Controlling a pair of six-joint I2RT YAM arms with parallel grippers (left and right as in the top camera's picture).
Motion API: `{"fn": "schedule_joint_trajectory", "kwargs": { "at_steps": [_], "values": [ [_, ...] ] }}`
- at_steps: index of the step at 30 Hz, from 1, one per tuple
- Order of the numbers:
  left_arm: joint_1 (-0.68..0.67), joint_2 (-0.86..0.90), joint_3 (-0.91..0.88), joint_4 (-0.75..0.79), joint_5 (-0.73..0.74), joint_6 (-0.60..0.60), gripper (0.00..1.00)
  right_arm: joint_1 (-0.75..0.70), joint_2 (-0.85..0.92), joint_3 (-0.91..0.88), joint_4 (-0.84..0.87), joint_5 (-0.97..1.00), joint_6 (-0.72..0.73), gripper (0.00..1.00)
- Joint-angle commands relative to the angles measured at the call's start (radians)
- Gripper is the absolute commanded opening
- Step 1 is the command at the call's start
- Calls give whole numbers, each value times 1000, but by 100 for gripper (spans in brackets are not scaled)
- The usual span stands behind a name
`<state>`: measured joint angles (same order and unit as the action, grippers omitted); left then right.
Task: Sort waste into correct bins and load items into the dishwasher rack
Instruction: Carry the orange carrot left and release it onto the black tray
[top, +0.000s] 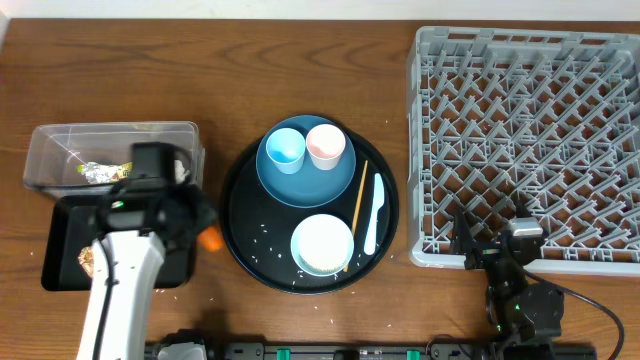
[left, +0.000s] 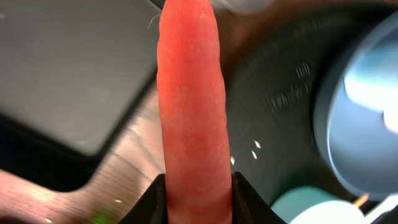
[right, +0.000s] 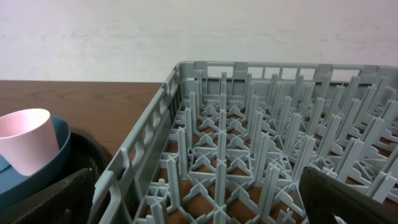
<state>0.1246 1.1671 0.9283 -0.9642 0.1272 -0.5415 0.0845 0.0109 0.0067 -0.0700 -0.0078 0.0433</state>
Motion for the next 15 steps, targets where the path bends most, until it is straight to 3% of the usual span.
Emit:
{"fn": "schedule_joint_trajectory", "kwargs": {
  "at_steps": [1,9,15],
  "values": [
    [116,-29,20,-1,-9,17,9,1,-6,-2,-3,-3,-8,99],
    [407,-13,20,51,-9,5,9,1,-6,-2,-3,-3,-8,99],
    [517,58,18,84,-9,6,13,1,-6,-2,-3,-3,-8,99]
  ]
}}
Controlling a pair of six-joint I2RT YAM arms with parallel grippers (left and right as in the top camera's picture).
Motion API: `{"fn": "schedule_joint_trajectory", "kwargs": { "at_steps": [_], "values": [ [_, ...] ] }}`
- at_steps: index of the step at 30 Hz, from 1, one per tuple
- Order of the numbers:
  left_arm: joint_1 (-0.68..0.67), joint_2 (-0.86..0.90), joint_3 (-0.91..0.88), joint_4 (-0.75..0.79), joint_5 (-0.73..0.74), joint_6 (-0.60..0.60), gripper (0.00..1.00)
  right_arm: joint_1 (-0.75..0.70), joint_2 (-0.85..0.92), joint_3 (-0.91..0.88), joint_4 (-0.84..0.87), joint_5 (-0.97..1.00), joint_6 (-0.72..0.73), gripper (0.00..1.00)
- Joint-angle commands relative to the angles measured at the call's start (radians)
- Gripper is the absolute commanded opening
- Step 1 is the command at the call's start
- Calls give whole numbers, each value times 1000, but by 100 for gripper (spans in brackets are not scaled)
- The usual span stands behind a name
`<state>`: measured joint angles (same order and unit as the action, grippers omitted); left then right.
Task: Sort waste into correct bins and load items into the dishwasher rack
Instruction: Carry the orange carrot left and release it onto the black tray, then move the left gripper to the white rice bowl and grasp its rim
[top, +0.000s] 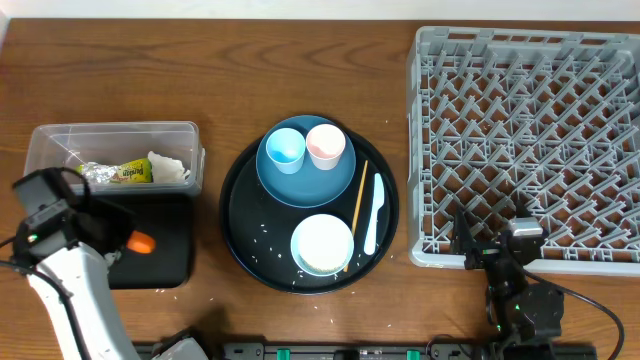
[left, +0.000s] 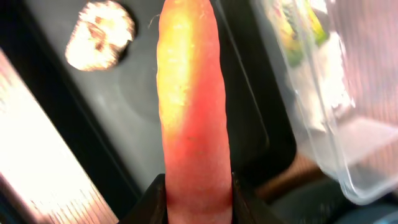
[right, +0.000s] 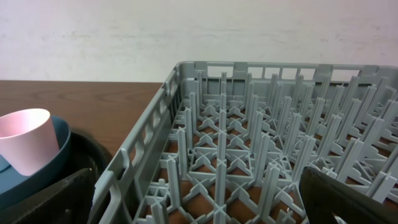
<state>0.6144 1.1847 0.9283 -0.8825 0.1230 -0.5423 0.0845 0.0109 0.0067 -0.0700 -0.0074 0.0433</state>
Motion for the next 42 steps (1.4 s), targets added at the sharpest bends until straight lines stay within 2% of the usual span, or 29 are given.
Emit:
{"fn": "schedule_joint_trajectory", "kwargs": {
  "at_steps": [1,8,9,10,12,14,15,17,18,25,29,32,36,42],
  "values": [
    [32,58,18,3,-5,6,13,1,-6,-2,-3,-3,-8,99],
    [38,204,14,76,-8,6,14,1,-6,-2,-3,-3,-8,99],
    [40,219,14,85,-7,6,17,1,-6,-2,-3,-3,-8,99],
    [43,230,14,93,-8,6,21,1,-6,-2,-3,-3,-7,99],
    [48,242,14,104,-8,6,37,1,-6,-2,-3,-3,-8,99],
    [57,243,14,111,-8,6,41,1,-6,-2,-3,-3,-8,99],
    [61,242,14,115,-8,6,46,1,-6,-2,-3,-3,-8,99],
    [72,242,14,121,-8,6,64,1,-6,-2,-3,-3,-8,99],
    [77,242,14,127,-8,6,65,1,-6,-2,-3,-3,-8,99],
    [83,229,27,135,38,9,62,1,-6,-2,-3,-3,-8,99],
    [80,169,34,129,132,33,61,1,-6,-2,-3,-3,-8,99],
    [47,97,34,121,256,85,58,1,-6,-2,-3,-3,-8,99],
    [-70,-12,34,76,296,118,57,1,-6,-2,-3,-3,-8,99],
    [-369,-135,34,10,295,146,52,1,-6,-2,-3,-3,-8,99]
  ]
}}
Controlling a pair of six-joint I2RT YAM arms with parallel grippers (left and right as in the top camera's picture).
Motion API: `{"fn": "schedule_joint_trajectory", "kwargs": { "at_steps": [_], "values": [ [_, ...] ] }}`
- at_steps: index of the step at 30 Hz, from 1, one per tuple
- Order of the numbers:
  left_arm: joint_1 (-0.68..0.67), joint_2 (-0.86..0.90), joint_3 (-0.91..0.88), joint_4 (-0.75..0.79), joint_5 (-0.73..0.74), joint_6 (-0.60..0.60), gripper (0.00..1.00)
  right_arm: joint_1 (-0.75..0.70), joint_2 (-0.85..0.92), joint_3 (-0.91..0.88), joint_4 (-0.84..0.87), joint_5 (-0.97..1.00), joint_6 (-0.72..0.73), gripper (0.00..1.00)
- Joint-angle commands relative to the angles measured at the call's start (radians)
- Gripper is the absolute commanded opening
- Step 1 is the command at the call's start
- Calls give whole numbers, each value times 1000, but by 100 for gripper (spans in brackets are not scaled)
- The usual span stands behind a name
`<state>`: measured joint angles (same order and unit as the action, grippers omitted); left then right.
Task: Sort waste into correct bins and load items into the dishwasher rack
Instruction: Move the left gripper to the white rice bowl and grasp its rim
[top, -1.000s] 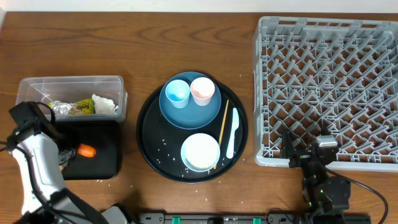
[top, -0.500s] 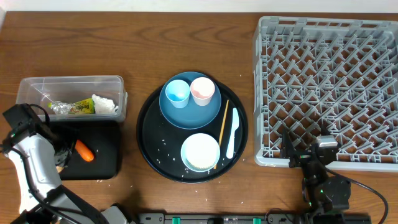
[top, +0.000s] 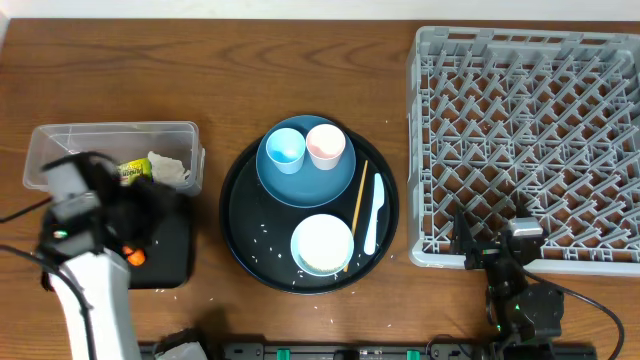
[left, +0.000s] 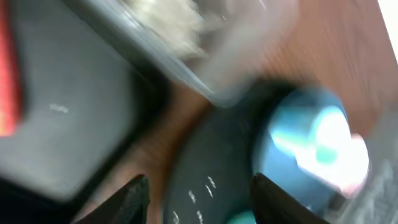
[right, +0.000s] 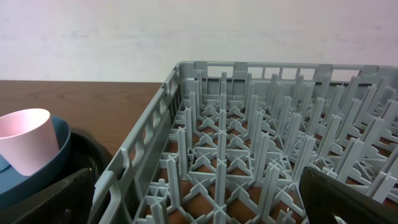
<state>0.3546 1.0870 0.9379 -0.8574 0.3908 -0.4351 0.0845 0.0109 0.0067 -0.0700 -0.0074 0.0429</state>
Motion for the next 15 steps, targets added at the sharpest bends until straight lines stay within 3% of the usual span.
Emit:
{"fn": "schedule_joint_trajectory", "kwargs": {
  "at_steps": [1,11,15],
  "values": [
    [-172,-48,24,-18,28,39,50,1,-6,-2,-3,-3,-7,99],
    [-782,56,24,93,-125,-94,49,1,-6,-2,-3,-3,-7,99],
    [-925,167,26,169,-126,-113,49,1,-6,-2,-3,-3,-7,99]
  ]
}}
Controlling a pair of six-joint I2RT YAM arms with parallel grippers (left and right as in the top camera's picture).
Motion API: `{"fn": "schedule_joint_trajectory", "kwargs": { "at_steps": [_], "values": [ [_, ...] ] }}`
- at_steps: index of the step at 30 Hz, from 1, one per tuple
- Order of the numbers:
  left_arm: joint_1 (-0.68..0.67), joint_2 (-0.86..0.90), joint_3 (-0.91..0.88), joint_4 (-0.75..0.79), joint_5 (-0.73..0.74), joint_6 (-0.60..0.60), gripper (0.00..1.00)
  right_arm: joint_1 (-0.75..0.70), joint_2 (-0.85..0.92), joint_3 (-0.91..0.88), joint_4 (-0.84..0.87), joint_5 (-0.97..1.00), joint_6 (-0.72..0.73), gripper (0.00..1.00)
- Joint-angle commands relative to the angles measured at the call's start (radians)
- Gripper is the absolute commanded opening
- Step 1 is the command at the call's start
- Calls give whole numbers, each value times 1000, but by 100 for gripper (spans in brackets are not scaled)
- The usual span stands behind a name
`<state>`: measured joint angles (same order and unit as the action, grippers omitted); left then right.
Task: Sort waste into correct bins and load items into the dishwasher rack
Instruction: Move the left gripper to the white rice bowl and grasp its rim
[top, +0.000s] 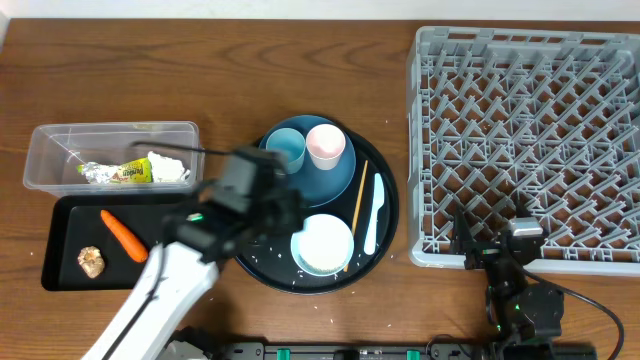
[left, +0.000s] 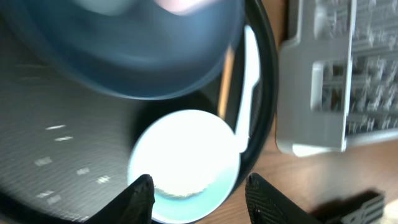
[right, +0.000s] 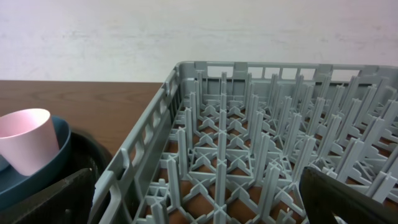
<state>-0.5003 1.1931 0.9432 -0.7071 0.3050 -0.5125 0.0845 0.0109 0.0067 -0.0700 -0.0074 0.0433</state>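
An orange carrot (top: 124, 234) lies in the black bin (top: 60, 215), near a brown food scrap (top: 91, 261). My left gripper (top: 275, 205) hovers open over the round black tray (top: 240, 240), its fingers straddling the white bowl (left: 183, 155) from above with nothing between them (left: 200, 193). On the tray are a blue plate (top: 340, 180) carrying a blue cup (top: 286, 148) and a pink cup (top: 325, 145), a chopstick (top: 356, 215) and a white utensil (top: 374, 212). My right gripper (right: 196, 180) rests open at the near edge of the grey dishwasher rack (top: 530, 140).
A clear bin (top: 45, 160) holding wrappers stands behind the black bin at the left. Crumbs dot the tray's left half. The rack fills the right side of the table, and bare wood shows between it and the tray.
My left gripper has moved from over the bins at the left to over the round tray, above the white bowl. It stays open. The carrot stays in the black bin. The right arm is unmoved.
My left gripper held the carrot between the black bin and the tray. It then held it over the black bin. Later it was open near the clear bin with the carrot lying in the black bin. Now it is over the bowl.
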Motion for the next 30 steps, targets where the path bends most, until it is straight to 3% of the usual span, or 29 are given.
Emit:
{"fn": "schedule_joint_trajectory", "kwargs": {
  "at_steps": [1,10,21,30],
  "values": [
    [-102,95,23,33,-45,-46,49,1,-6,-2,-3,-3,-8,99],
    [-272,289,64,69,-141,-73,49,1,-6,-2,-3,-3,-8,99],
    [-397,305,62,88,-259,-91,49,1,-6,-2,-3,-3,-8,99],
    [-459,305,61,109,-274,-123,48,1,-6,-2,-3,-3,-8,99]
  ]
}}
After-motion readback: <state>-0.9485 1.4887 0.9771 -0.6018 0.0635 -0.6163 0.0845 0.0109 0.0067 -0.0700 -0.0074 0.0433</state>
